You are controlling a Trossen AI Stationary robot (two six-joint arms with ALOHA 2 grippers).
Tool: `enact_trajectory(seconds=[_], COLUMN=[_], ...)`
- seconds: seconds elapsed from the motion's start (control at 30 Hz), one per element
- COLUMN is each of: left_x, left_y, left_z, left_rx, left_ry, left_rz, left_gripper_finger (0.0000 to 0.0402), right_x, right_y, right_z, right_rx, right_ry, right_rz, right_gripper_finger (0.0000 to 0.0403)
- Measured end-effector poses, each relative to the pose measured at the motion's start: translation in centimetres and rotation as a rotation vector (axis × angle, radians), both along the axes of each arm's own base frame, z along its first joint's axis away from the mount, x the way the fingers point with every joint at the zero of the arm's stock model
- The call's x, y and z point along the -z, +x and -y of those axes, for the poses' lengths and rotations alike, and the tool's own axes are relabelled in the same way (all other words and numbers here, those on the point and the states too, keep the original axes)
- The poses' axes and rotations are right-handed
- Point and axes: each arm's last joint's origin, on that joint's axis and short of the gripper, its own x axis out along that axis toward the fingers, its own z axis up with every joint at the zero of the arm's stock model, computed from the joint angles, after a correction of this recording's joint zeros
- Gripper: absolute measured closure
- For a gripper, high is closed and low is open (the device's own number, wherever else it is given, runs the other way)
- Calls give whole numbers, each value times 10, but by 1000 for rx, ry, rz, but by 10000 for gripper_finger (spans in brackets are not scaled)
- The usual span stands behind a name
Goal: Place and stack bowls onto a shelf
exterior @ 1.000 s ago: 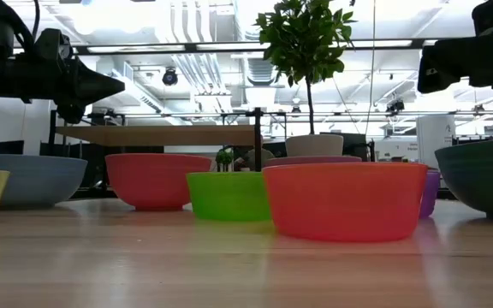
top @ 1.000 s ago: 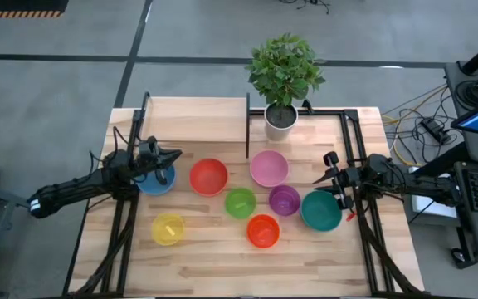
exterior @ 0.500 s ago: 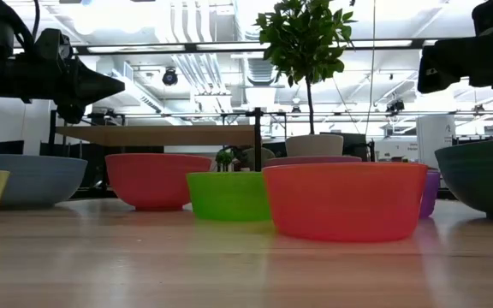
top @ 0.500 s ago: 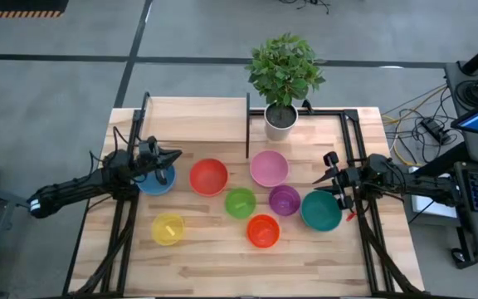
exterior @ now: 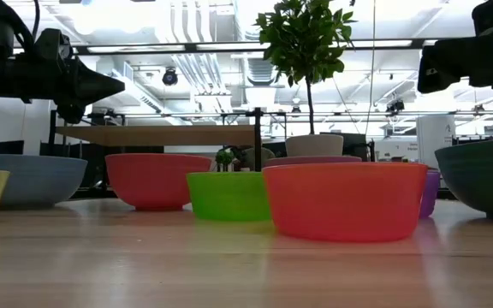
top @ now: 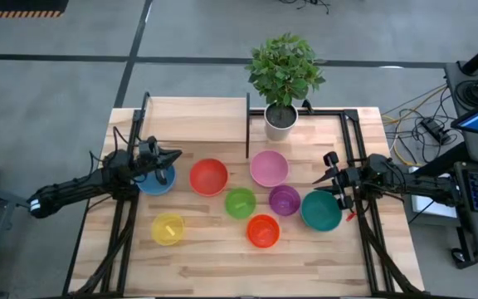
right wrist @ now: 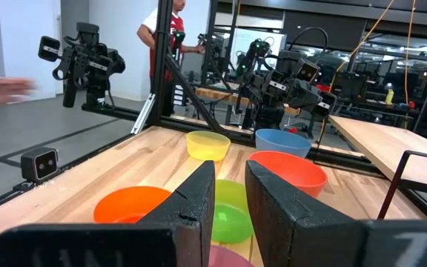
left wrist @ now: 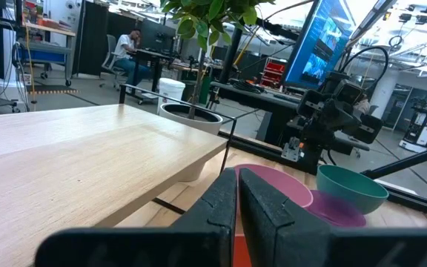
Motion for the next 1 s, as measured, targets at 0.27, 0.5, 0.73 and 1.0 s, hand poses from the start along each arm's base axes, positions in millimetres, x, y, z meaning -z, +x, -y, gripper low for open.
enact_trajectory(seconds=[0.27, 0.5, 0.73, 1.0], left_x=[0, -1, -16, -23], left_y=[0, 0, -2, -5], left_z=[0, 0, 1, 1], left_rx=[0, 2, 71, 82], left_ry=[0, -9, -337, -334], left_rz=[0, 16, 313, 393], left_gripper_finger=[402, 402, 402, 402], right_x=[0, -1, -18, -32], right_y=[0, 0, -2, -7], right_z=[0, 0, 1, 1], right_rx=[0, -2, 6, -42], right_ry=[0, 22, 344, 455], right_rz=[0, 5, 92, 190], right_gripper_finger=[335, 335, 335, 335])
